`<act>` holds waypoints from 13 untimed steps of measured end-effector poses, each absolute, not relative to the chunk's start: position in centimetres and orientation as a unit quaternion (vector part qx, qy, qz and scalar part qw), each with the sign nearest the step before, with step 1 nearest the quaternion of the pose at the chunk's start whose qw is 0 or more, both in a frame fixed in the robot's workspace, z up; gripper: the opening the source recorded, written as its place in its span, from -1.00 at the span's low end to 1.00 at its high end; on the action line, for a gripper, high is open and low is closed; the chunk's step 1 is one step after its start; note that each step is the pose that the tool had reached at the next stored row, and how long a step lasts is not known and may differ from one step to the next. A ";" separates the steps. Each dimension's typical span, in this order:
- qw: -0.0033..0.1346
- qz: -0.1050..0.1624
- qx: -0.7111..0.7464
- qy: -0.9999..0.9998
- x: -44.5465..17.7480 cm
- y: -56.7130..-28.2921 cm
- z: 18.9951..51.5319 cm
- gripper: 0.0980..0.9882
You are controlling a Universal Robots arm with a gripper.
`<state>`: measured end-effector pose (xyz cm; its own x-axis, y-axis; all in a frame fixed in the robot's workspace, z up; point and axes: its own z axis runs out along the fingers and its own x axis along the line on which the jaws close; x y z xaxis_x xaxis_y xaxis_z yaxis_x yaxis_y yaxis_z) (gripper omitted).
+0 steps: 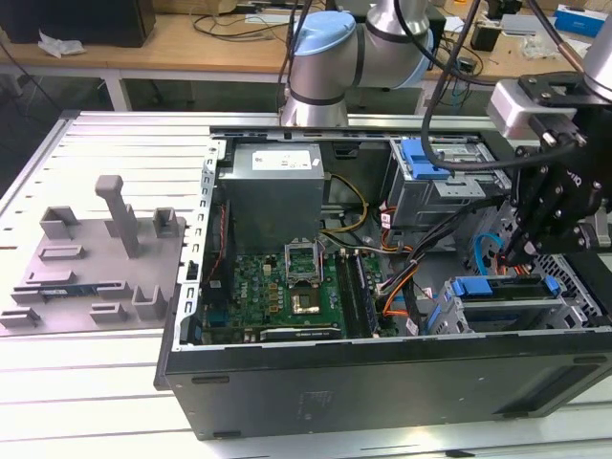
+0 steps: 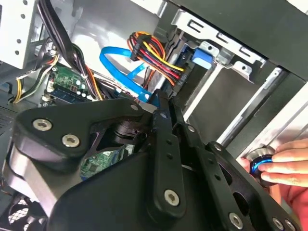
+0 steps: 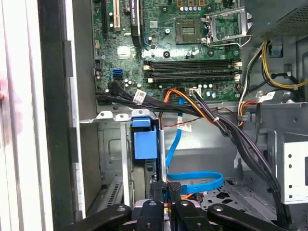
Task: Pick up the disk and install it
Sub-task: 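Insert the second disk wire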
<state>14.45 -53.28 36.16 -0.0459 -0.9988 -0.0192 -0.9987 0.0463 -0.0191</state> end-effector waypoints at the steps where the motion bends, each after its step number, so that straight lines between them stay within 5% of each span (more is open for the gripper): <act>1: 0.017 0.002 -0.692 0.722 14.4 -53.5 36.1 -0.86; 13: 0.022 0.007 -0.701 0.713 14.3 -54.3 36.0 -0.86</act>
